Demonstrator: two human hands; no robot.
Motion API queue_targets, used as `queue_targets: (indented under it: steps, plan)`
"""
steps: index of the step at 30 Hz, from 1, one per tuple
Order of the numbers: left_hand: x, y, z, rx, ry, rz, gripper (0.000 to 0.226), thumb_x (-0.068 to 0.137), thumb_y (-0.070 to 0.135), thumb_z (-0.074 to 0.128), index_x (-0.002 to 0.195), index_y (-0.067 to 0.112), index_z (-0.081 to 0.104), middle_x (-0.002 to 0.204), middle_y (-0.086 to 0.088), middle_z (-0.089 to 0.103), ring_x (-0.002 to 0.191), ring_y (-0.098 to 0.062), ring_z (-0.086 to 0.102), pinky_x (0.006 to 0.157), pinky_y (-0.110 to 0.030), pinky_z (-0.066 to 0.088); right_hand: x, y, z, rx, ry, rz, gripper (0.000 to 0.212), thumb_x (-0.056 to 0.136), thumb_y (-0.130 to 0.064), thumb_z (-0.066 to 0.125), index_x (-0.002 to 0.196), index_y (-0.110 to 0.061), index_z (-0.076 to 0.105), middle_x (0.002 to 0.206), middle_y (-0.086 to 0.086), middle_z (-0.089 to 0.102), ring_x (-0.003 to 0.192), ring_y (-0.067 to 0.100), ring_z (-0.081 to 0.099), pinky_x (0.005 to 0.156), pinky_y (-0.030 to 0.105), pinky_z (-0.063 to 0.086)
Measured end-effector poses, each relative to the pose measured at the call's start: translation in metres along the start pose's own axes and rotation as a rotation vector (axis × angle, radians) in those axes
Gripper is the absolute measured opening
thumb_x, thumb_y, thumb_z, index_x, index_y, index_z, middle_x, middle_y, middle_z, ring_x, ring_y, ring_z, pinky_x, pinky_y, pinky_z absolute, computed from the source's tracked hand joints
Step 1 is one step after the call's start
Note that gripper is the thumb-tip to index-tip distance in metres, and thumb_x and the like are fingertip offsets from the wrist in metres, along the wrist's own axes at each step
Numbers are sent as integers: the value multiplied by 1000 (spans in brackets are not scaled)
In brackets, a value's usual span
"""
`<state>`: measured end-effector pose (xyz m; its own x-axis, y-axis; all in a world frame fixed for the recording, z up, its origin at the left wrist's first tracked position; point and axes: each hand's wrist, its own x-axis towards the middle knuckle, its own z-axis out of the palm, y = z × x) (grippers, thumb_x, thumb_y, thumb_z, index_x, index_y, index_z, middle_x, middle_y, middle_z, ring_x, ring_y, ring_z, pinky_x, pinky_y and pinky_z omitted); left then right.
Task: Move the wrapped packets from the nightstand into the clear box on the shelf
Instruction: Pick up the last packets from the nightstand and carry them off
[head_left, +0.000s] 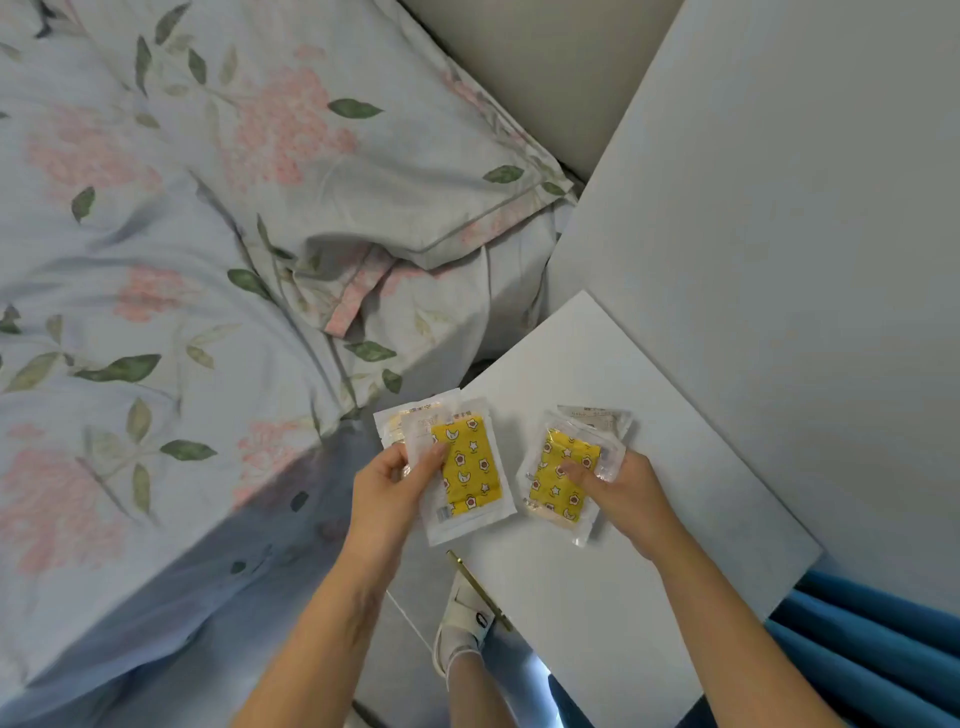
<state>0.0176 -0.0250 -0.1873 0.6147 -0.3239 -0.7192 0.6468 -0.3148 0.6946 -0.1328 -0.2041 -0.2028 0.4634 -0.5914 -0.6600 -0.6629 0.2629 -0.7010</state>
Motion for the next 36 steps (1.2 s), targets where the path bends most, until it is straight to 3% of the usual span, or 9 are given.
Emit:
queue_targets:
  steps: [3, 9, 13, 18, 22, 25, 28, 32, 36]
  plan:
    - [-10, 4, -43, -31, 58, 54, 18, 87, 20, 67, 98, 8, 72, 93, -7, 77, 83, -22, 74, 71, -29, 61, -28, -15, 31, 47, -9, -15, 13, 85, -14, 71, 94, -23, 68, 93, -4, 73, 89, 10, 70, 80, 28, 55]
    - [-67, 9, -158, -61, 124, 147, 13, 87, 20, 66, 96, 14, 73, 90, -3, 77, 82, -20, 74, 66, -25, 60, -113, -64, 112, -14, -12, -149, 5, 83, -19, 73, 84, -20, 68, 75, -9, 71, 63, -6, 67, 51, 7, 47]
    - [-146, 18, -267, -111, 221, 191, 12, 85, 18, 67, 95, 14, 73, 92, -5, 77, 87, -26, 73, 76, -38, 59, -195, -96, 190, -85, -88, -260, 18, 80, -21, 76, 96, -17, 70, 86, -8, 74, 72, -5, 68, 56, 10, 50]
    - [-273, 17, -405, -190, 376, 242, 10, 78, 22, 76, 87, 17, 75, 90, -7, 77, 87, -31, 73, 80, -46, 58, -328, -132, 292, -75, -327, -309, 24, 78, -15, 77, 101, -18, 69, 85, -9, 76, 80, 6, 72, 61, 16, 55]
    - [-381, 3, -491, -291, 537, 311, 7, 86, 13, 66, 88, 16, 73, 83, -2, 77, 74, -17, 74, 61, -25, 58, -442, -147, 372, -112, -518, -372, 8, 81, -14, 74, 83, -20, 70, 75, -12, 75, 70, 2, 71, 54, 11, 51]
    - [-456, -18, -544, -388, 663, 340, 7, 86, 15, 67, 90, 15, 73, 84, -3, 77, 76, -19, 74, 62, -26, 58, -520, -150, 426, -165, -625, -415, 8, 80, -13, 74, 75, -16, 69, 65, -10, 74, 61, 1, 70, 50, 12, 51]
    - [-520, -45, -587, -504, 796, 351, 10, 85, 16, 68, 94, 16, 72, 87, -2, 77, 77, -18, 74, 61, -25, 59, -586, -148, 477, -259, -754, -500, 8, 79, -11, 75, 72, -14, 71, 72, 1, 76, 68, 13, 73, 59, 23, 58]
    - [-587, -79, -631, -677, 932, 358, 12, 84, 17, 68, 95, 18, 71, 87, 1, 77, 78, -18, 74, 63, -28, 61, -653, -138, 541, -405, -1001, -573, 8, 84, -12, 70, 84, -20, 74, 83, 2, 77, 79, 18, 74, 70, 33, 60]
    - [-632, -108, -674, -813, 1041, 351, 13, 82, 17, 68, 94, 19, 70, 86, 2, 77, 78, -19, 74, 62, -30, 61, -703, -127, 605, -370, -1160, -574, 8, 88, -14, 65, 93, -19, 67, 83, -12, 74, 77, 9, 72, 61, 20, 56]
